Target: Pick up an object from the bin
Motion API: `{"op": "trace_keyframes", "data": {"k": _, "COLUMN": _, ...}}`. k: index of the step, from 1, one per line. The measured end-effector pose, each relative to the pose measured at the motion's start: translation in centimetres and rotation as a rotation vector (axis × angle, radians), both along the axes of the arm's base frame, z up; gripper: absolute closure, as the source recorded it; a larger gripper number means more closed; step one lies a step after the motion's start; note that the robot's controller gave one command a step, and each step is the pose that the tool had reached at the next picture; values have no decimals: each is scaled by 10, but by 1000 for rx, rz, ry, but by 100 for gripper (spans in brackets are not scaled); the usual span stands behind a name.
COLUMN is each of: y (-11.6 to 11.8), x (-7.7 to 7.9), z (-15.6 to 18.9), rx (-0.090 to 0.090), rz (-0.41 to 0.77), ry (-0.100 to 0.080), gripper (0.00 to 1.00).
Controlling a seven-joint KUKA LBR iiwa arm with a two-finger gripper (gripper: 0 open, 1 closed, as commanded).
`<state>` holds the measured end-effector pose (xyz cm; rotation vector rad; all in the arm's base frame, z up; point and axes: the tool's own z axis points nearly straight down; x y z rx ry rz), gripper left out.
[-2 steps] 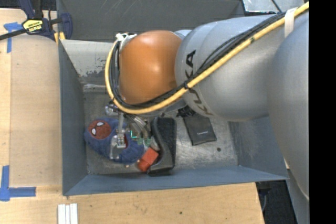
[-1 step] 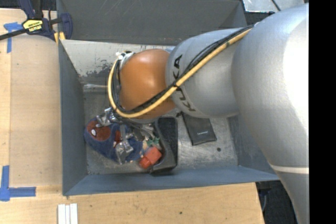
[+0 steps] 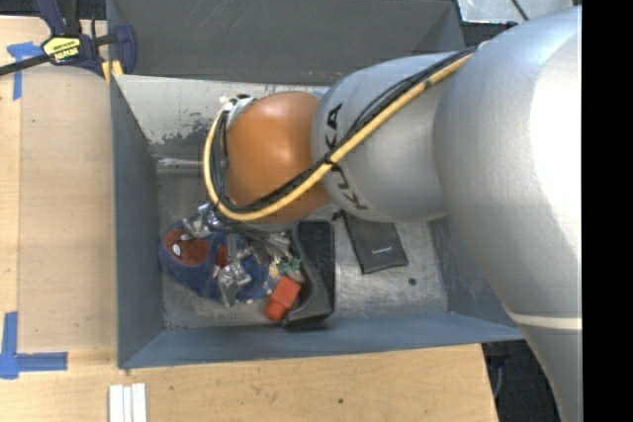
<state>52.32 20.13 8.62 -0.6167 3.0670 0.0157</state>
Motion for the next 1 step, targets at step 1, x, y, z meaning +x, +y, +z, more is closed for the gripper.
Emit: {"op": "trace_keyframes", "data": {"k": 1, "y": -23, "x": -7, "z": 148, "rx": -10, "rz": 7, "ry": 0, "gripper": 100}}
